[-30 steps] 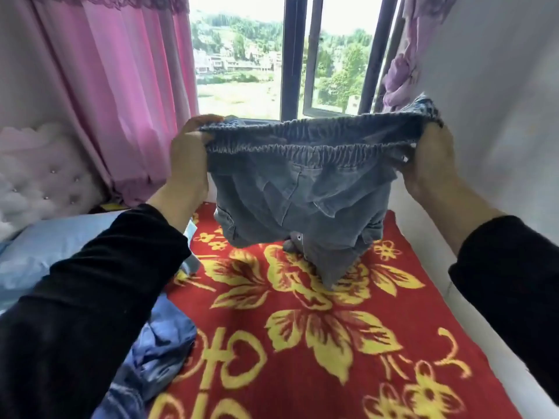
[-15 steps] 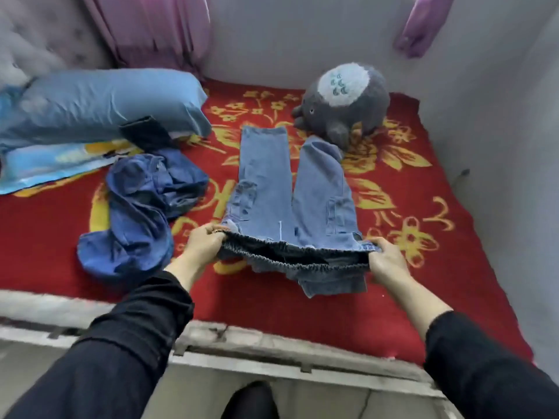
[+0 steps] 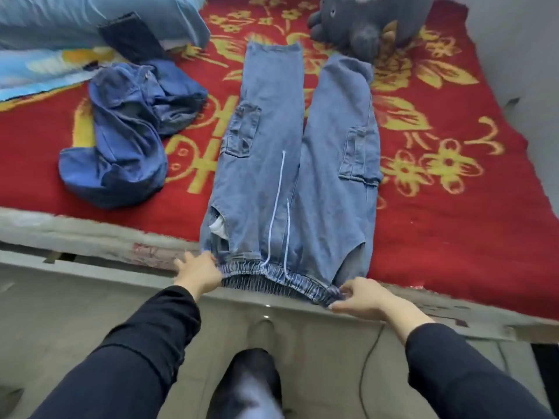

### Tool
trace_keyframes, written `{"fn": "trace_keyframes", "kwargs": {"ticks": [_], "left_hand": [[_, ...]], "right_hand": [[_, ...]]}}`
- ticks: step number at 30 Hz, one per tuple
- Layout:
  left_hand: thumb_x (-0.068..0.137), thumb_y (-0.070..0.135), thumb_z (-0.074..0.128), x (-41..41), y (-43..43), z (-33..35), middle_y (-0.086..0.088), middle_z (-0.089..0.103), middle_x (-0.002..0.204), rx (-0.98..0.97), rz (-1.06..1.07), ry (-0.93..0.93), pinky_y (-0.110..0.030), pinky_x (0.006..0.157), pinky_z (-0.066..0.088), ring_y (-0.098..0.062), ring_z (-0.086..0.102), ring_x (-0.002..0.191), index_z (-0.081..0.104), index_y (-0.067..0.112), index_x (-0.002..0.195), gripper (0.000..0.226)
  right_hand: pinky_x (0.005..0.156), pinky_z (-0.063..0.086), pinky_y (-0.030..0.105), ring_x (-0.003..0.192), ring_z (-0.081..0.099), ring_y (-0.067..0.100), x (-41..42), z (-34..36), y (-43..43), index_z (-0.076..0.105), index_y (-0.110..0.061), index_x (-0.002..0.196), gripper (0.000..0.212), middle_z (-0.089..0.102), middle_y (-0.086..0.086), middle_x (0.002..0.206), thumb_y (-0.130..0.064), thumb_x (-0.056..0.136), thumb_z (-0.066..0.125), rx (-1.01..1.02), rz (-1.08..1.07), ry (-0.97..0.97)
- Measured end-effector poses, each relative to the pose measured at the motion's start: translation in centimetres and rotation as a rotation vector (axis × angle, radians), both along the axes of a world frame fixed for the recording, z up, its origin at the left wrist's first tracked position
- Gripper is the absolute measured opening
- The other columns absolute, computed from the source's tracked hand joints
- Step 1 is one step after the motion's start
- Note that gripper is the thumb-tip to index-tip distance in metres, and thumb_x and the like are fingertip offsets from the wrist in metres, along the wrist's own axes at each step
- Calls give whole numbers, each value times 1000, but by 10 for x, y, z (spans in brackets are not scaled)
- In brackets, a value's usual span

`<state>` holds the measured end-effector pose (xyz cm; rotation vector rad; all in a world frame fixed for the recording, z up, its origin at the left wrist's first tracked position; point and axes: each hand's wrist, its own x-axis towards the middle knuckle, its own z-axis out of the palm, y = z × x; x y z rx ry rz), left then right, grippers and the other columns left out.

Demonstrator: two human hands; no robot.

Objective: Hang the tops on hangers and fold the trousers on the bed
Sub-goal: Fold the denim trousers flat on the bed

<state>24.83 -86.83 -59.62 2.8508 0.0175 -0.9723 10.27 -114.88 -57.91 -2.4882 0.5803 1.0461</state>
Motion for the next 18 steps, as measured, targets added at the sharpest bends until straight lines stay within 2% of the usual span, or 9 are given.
{"fn": "trace_keyframes", "kwargs": {"ticks": [2, 5, 7, 9, 11, 13, 15, 16, 18], "left_hand": [[81, 15, 53, -2, -30, -4, -16, 31, 136, -8, -64, -157, -48, 103, 31, -34, 26, 128, 46, 15, 121, 40], [81, 16, 53, -14, -91, -7, -10, 41, 124, -285, -262, -368, -41, 94, 37, -29, 37, 117, 53, 16, 113, 32], [83, 16, 51, -26, -131, -14, -8, 47, 116, -515, -351, -316, -38, 89, 41, -28, 42, 112, 57, 15, 107, 24], [87, 18, 51, -40, -166, -27, -6, 48, 111, -643, -476, -294, -38, 84, 41, -27, 44, 110, 56, 14, 106, 20], [89, 33, 54, -51, -193, -44, -5, 46, 110, -619, -571, -303, -40, 80, 41, -28, 43, 107, 54, 14, 107, 26], [82, 58, 57, -54, -213, -57, -6, 44, 113, -480, -577, -280, -43, 80, 42, -29, 40, 106, 49, 12, 111, 55], [70, 75, 59, -54, -230, -64, -9, 41, 114, -358, -551, -254, -46, 79, 41, -32, 37, 106, 44, 9, 117, 83], [66, 76, 62, -56, -238, -66, -10, 41, 114, -301, -547, -260, -45, 77, 40, -32, 37, 105, 43, 8, 118, 88], [69, 64, 68, -60, -251, -65, -12, 40, 113, -205, -541, -288, -42, 73, 39, -32, 39, 103, 43, 6, 117, 79]], "right_hand": [[75, 50, 31, 91, 65, 25, 9, -8, -8, 72, -11, 90, 27, 72, 7, 93, -34, 79, 63, 56, -232, -200], [64, 41, 32, 86, 64, 31, 35, -18, -33, 67, -9, 82, 15, 66, 6, 81, -21, 81, 58, -57, -477, -495], [73, 41, 33, 99, 59, 33, 56, -27, -54, 64, -6, 100, 23, 64, 12, 101, -22, 85, 58, -80, -600, -607], [89, 41, 37, 115, 53, 33, 74, -36, -75, 56, -4, 123, 42, 56, 16, 125, -26, 88, 56, -70, -685, -613], [96, 40, 39, 117, 52, 32, 89, -47, -91, 56, -2, 125, 42, 55, 17, 131, -26, 91, 55, -21, -737, -614], [95, 44, 47, 106, 54, 31, 101, -55, -103, 59, 2, 119, 38, 57, 21, 128, -23, 91, 54, 107, -836, -641], [90, 49, 51, 110, 55, 33, 111, -60, -114, 51, 3, 131, 48, 53, 23, 132, -22, 91, 57, 235, -949, -646], [86, 50, 47, 115, 54, 31, 114, -63, -120, 46, -1, 138, 54, 52, 19, 135, -23, 90, 61, 290, -993, -640], [84, 47, 40, 114, 54, 24, 120, -66, -127, 42, -1, 140, 62, 52, 9, 134, -19, 87, 68, 382, -1059, -645]]}}
